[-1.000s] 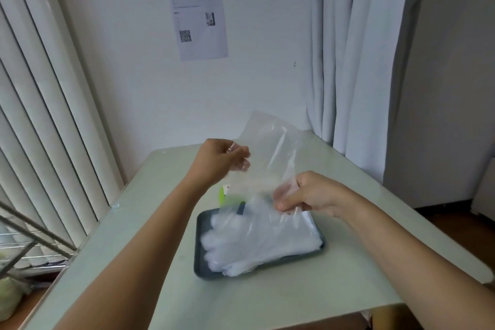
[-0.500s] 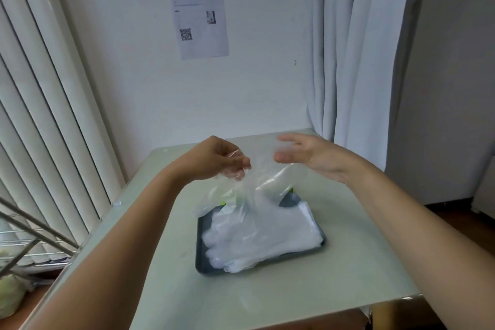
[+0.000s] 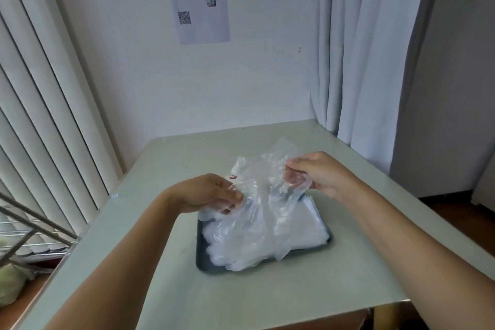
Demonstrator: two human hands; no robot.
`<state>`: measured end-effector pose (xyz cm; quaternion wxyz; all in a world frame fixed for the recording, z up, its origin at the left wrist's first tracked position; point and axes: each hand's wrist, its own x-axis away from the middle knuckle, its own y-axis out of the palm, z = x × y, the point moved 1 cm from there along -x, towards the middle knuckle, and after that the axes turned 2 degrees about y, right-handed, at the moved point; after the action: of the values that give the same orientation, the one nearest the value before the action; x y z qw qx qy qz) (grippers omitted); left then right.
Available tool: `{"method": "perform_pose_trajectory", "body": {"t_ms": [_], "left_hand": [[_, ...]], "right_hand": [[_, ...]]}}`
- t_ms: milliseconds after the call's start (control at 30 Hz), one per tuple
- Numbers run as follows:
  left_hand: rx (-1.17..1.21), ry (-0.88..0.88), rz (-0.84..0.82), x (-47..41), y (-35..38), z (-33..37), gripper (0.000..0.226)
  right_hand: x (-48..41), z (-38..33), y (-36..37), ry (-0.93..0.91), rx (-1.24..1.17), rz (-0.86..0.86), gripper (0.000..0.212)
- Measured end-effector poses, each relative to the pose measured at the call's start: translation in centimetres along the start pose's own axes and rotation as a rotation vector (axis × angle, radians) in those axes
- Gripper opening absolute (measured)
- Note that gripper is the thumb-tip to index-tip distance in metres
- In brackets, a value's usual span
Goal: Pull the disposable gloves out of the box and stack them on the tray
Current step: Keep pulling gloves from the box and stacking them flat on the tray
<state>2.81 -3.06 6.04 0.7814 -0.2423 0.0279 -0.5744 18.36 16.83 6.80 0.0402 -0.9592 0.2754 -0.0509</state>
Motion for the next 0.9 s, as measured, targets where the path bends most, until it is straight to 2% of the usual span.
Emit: {"method": "perform_pose_trajectory", "body": {"t_ms": [133,267,367,467,633,700,733,800,900], "left_hand": [[0.159,-0.096,0.079,-1.6,0.1,-1.4,0.025],[-0.064,-0.22,0.186,-4.0,0.3,-2.7,0.012],[-0.273,-0.279,0.214,-5.4,0.8,-3.7,0.011],[-0.466,-0.303,0.206,-6.0,1.1,-3.9,0.013],[-0.528,-0.34,0.25,-6.3,0.6,-3.9,0.013],[-0.568,-0.37,0.318,-6.0,0.3,-3.8,0.014],[-0.621,-0.37,0.367,-5.9,0.2,-3.5,0.013],[-0.789,-0.329,0.464,-5.2,0.7,-2.8,0.027],[-0.866,-0.097,0.508,-4.3,2.9,-1.5,0.04]], "right_hand": [[-0.2,2.9,0.0,0.07,0.044,0.054,0.014],[-1.0,6.9,0.0,0.116,0.378,0.216,0.022],[-0.9,8.6,0.3,0.15,0.591,0.25,0.021],[-0.8,9.2,0.5,0.158,0.655,0.246,0.029],[-0.9,9.0,0.6,0.175,0.729,0.209,0.035],[-0.8,9.0,0.7,0.162,0.739,0.206,0.039],[-0.9,8.9,0.6,0.152,0.747,0.206,0.041],[-1.0,8.9,0.5,0.164,0.743,0.205,0.044],[-1.2,8.9,0.1,0.202,0.742,0.176,0.036]]}}
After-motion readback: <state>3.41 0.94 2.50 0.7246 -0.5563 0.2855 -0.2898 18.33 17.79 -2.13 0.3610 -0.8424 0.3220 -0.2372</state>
